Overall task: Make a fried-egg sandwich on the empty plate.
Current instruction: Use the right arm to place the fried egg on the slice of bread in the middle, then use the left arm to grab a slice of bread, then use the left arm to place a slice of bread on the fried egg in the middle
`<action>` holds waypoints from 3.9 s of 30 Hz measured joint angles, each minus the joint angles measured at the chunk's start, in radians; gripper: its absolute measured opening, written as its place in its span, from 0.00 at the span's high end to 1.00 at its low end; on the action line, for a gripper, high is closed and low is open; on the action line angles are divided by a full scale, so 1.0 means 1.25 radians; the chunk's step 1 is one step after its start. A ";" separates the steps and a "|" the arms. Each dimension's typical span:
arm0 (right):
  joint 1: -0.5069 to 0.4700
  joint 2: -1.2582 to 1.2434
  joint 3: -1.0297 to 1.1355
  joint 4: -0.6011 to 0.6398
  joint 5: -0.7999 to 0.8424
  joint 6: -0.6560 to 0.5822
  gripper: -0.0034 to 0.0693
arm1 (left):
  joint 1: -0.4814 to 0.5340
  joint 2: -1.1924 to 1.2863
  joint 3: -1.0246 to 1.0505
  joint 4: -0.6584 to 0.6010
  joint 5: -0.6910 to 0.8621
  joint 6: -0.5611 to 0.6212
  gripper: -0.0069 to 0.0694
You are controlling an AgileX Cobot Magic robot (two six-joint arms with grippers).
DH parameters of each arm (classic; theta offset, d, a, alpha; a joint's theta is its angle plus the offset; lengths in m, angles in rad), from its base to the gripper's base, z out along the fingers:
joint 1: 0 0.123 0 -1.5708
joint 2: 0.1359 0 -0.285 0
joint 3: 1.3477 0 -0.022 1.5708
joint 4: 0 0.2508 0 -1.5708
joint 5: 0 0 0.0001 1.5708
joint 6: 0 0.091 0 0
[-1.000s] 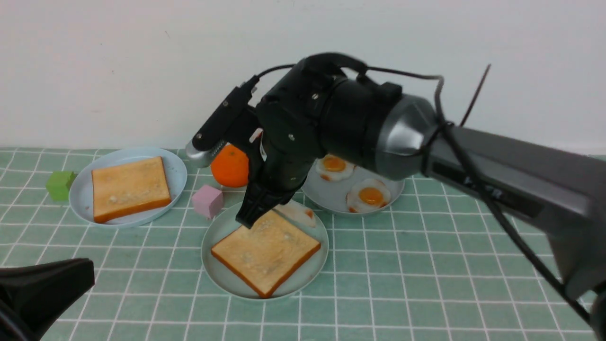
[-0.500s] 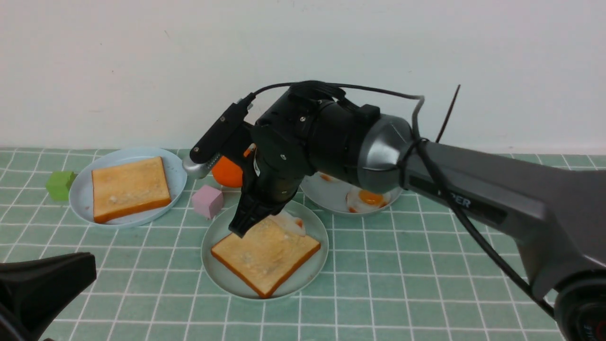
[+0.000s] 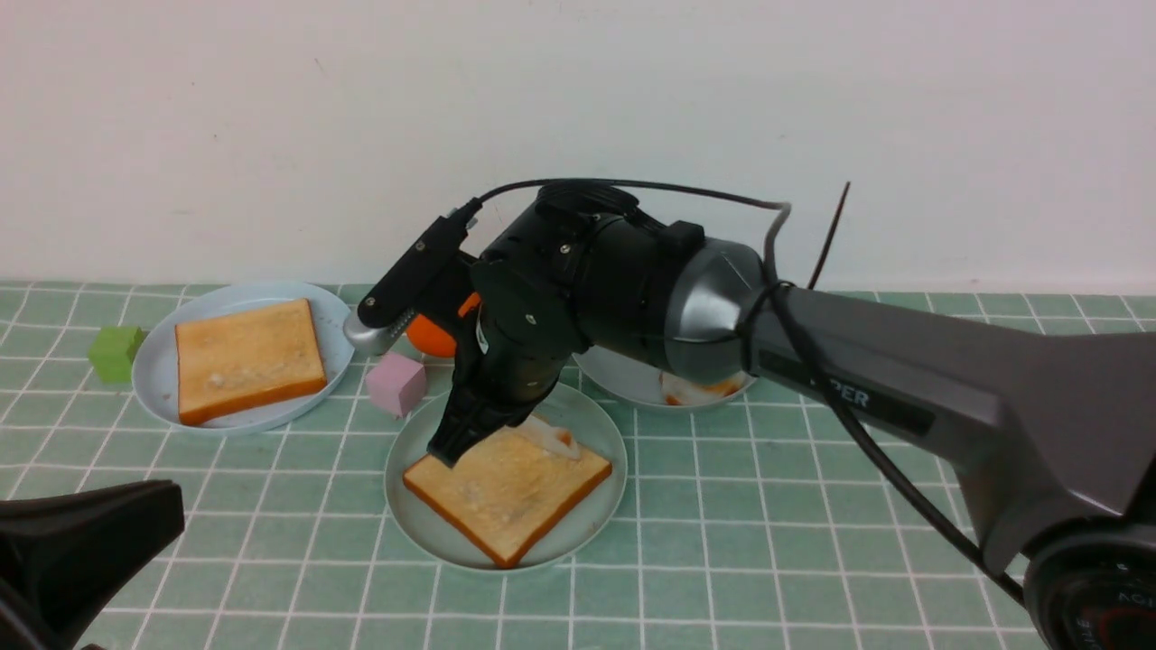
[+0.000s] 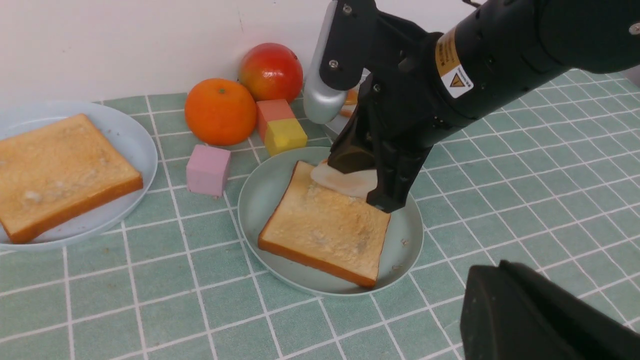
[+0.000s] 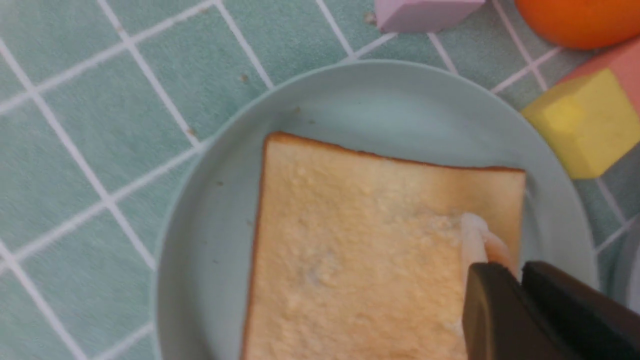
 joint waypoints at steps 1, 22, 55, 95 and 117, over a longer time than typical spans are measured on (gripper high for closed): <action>0.000 0.000 0.000 0.007 -0.002 0.009 0.79 | 0.000 0.000 0.000 -0.001 0.000 0.000 0.91; -0.001 -0.227 0.000 0.040 0.274 0.031 0.50 | 0.000 0.078 -0.008 -0.070 0.024 -0.006 0.90; -0.001 -1.047 0.560 0.012 0.331 0.152 0.96 | 0.542 1.221 -0.845 -0.387 0.292 1.045 0.80; -0.001 -1.091 0.560 0.069 0.365 0.201 0.92 | 0.523 1.277 -0.902 -0.215 0.248 1.006 0.89; -0.001 -1.232 0.560 0.030 0.365 0.201 0.90 | -0.051 1.151 -0.716 0.045 0.269 0.438 0.89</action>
